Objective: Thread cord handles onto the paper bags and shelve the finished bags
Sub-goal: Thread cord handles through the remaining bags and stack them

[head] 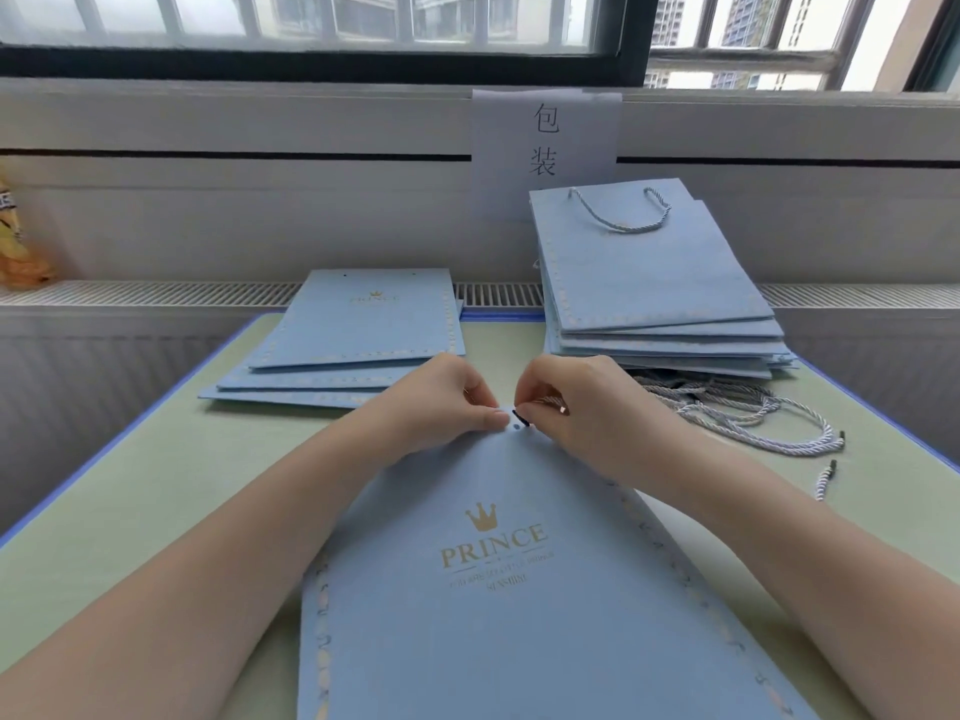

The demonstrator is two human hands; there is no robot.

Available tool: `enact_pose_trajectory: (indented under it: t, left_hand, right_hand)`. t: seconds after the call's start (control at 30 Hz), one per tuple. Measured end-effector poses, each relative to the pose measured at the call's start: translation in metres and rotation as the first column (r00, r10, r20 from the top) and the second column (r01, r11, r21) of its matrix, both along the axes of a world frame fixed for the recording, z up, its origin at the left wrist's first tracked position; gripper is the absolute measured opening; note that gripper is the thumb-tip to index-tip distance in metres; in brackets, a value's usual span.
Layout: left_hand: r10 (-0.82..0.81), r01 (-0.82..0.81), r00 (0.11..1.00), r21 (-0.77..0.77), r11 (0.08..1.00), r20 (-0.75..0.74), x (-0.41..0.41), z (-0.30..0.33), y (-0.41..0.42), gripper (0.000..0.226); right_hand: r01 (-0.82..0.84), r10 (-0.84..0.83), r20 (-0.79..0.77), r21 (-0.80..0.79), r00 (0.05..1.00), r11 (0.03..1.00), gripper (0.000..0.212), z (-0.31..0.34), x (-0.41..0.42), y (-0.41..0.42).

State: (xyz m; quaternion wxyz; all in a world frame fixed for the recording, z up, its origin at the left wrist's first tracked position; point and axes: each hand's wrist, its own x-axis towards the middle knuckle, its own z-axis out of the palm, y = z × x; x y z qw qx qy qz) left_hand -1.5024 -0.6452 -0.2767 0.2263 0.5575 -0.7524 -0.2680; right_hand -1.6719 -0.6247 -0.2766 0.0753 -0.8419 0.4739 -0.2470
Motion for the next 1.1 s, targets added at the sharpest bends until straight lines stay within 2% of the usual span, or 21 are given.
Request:
enact_pose_trajectory:
  t: [0.07,0.2,0.43,0.57,0.73,0.9,1.1]
  left_hand:
    - [-0.001,0.001,1.0,0.012,1.0,-0.012,-0.0001,0.0006,0.0011,0.017]
    - [0.004,-0.003,1.0,0.035,0.999,-0.027,0.0002,0.0012,0.0018,0.016]
    - [0.004,-0.001,0.998,0.047,0.999,-0.056,0.0008,0.0016,0.0023,0.008]
    - [0.003,0.001,0.998,0.063,0.998,-0.064,0.0019,0.0021,0.0019,0.012]
    - [0.008,-0.003,0.995,0.056,0.998,-0.099,0.0035,0.0027,-0.0002,0.013]
    - [0.017,-0.012,0.994,0.049,0.999,-0.108,0.0043,0.0021,-0.0007,0.01]
    - [0.01,-0.001,0.991,0.065,0.998,-0.134,0.0029,0.0071,0.003,0.011]
  right_hand:
    - [-0.008,0.007,-0.024,-0.019,1.0,1.0,0.007,-0.0009,0.0013,0.0005]
    - [-0.004,0.007,0.114,-0.029,0.993,1.0,0.008,-0.0036,0.0008,-0.0011]
    - [-0.006,0.017,0.177,-0.062,0.984,0.998,0.018,-0.0101,0.0036,-0.0043]
    - [-0.005,0.008,0.202,-0.016,0.979,1.0,0.018,-0.0101,0.0032,-0.0047]
    - [-0.055,0.028,0.322,0.073,0.946,0.996,0.026,-0.0076,0.0002,-0.0015]
    - [-0.045,0.033,0.277,0.037,0.96,0.998,0.021,-0.0069,0.0002,-0.0015]
    - [-0.053,0.07,0.096,-0.167,0.993,0.985,0.015,-0.0096,0.0024,-0.0019]
